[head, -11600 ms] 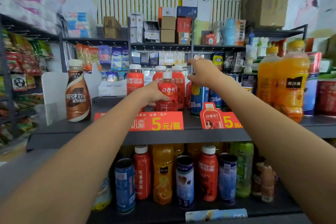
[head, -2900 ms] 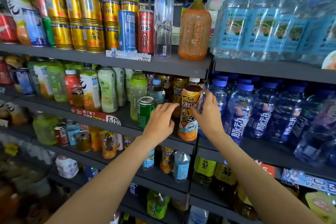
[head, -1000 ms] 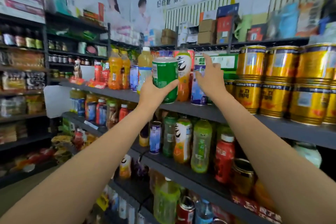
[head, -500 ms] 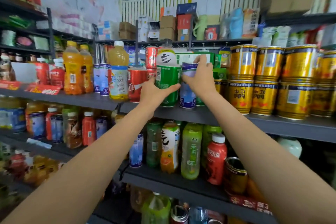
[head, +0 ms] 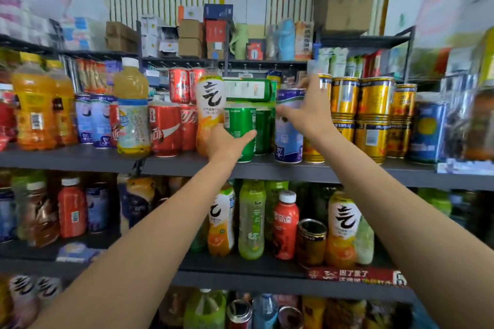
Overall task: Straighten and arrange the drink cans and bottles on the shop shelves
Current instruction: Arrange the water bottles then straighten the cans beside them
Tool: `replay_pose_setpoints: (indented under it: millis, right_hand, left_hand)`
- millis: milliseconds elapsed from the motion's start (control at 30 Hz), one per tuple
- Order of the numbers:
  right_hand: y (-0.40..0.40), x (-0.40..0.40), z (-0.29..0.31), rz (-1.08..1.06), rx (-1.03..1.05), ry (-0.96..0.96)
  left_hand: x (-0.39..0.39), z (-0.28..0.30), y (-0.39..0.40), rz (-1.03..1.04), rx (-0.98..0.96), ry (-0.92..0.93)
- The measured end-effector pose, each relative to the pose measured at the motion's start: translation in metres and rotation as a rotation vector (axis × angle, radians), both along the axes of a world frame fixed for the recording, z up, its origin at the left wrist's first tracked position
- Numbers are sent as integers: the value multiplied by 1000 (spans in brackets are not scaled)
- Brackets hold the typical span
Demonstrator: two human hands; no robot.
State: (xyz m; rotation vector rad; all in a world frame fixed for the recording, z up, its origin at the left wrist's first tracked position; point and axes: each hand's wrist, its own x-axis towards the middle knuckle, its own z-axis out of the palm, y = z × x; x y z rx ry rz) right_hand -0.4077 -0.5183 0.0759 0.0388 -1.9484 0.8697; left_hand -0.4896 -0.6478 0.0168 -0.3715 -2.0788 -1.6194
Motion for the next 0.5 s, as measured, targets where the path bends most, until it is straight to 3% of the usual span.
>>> replay_pose_setpoints:
  millis: [367, 500]
  right_hand:
    - [5, -23, -13, 112, -98, -53]
    - [5, -32, -12, 135, -95, -44]
  left_hand:
    - [-21, 19, 4, -19, -612, -87]
    - [-9, 11, 7, 150, -600, 66]
